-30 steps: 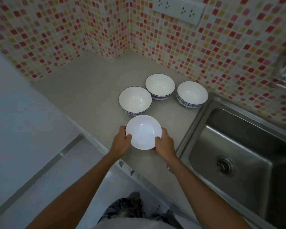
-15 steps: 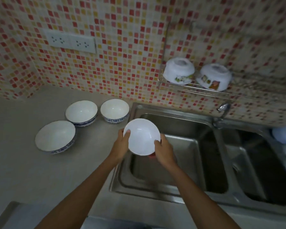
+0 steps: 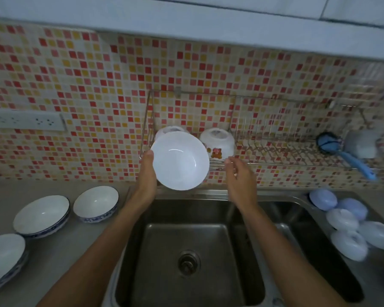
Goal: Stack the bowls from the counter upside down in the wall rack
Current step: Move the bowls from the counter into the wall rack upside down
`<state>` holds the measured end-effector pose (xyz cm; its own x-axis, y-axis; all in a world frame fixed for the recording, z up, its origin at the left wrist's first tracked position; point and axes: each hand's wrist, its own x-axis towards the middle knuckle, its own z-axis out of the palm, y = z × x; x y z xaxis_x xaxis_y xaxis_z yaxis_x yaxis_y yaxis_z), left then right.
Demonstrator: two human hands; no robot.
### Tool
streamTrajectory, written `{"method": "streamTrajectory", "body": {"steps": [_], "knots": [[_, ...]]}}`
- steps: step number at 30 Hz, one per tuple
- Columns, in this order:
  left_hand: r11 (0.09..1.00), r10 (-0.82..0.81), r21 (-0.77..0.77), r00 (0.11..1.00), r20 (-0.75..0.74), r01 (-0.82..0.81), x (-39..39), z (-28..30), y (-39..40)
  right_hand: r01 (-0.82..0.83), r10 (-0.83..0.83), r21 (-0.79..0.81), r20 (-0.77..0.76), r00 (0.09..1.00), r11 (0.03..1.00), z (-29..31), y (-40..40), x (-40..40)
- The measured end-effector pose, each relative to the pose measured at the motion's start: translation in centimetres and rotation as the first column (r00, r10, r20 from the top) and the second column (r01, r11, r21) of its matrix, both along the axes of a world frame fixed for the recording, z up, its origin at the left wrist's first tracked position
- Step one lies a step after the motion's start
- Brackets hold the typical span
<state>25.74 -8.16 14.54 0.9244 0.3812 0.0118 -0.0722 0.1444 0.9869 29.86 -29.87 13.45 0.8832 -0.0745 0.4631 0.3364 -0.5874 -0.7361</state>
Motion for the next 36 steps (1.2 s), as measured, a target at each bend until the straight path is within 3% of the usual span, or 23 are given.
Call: {"method": "streamTrajectory", "body": {"steps": [4,9,13,18,25,36], "knots": [[0.957,-0.040,0.289,0.985,0.165,-0.010,2.6,4.2,-2.2,0.061,-0.084,-0.265,-0.077,0.993,0.962,1.1,-2.0,4.7],[0.779,-0.035,0.619,0.979,0.200,-0.099,5.8,6.3,-3.6,0.082,-0.162,-0.502,-0.117,0.980,0.861,0.0,-3.3,7.6],[0.681,-0.021,0.724,0.985,0.171,-0.112,8.3,6.3,-5.6,0.171,-0.216,-0.555,-0.016,0.976,0.814,-1.9,-3.1,8.4],[0.409,-0.168,0.902,0.960,0.222,-0.136,12.7,5.2,-7.4,0.211,-0.223,-0.597,0.054,0.973,0.774,-2.1,-3.3,8.9],[0.057,-0.354,0.991,0.926,0.131,-0.119,16.8,3.8,-7.9,0.257,-0.245,-0.606,0.106,0.964,0.753,-2.2,-3.1,8.9],[-0.031,-0.425,0.999,0.905,0.007,-0.022,18.9,1.5,-6.7,0.285,-0.269,-0.620,0.122,0.955,0.731,-2.0,-3.0,8.7]]}}
